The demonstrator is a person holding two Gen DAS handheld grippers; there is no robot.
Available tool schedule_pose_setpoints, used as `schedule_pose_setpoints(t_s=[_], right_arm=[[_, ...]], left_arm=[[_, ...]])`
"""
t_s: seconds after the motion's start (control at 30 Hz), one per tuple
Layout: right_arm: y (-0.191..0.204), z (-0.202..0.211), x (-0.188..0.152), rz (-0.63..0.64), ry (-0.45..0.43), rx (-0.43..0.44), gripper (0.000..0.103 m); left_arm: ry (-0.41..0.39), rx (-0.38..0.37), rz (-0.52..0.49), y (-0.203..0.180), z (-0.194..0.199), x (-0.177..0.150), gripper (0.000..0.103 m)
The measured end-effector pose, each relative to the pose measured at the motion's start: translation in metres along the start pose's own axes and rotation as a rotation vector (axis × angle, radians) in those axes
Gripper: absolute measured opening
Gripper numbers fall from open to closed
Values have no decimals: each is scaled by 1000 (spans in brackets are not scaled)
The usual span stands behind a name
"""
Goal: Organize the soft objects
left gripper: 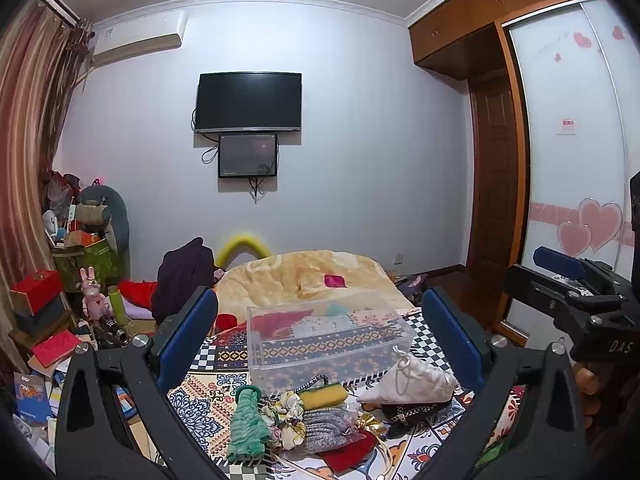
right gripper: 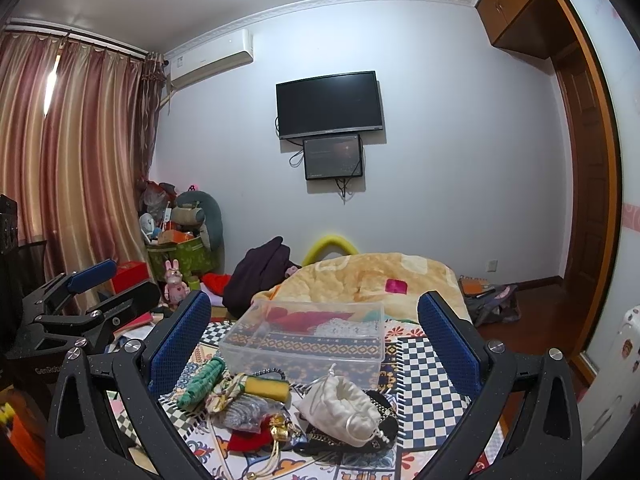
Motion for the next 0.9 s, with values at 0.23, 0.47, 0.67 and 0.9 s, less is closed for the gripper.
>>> schedule_pose_setpoints(t_s=[0.23,0.47,0.67,0.9], right_arm=[[2,1,0,-1,2,-1,103],[1,2,-2,-7,3,1,103],[-1,2,-2,-8,3,3,103],[-1,2,-2,-8,2,4,103]], left_arm=[[0,-3,10,2,0,0,103],[-1,-4,11,4,0,0,103],[-1,-5,8,4,0,-1,103],[-1,-10,18,5,-1,-1,103]])
Point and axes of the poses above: each gripper's, at about its wrist camera, not at the fingertips, and z roughly against the way its jaws point, y to its left, x to its top, the point moved 5 cm from there along -z, roughly the way its jaws point, and after that the axes turned 11 degrees about y, right-handed, at the moved point
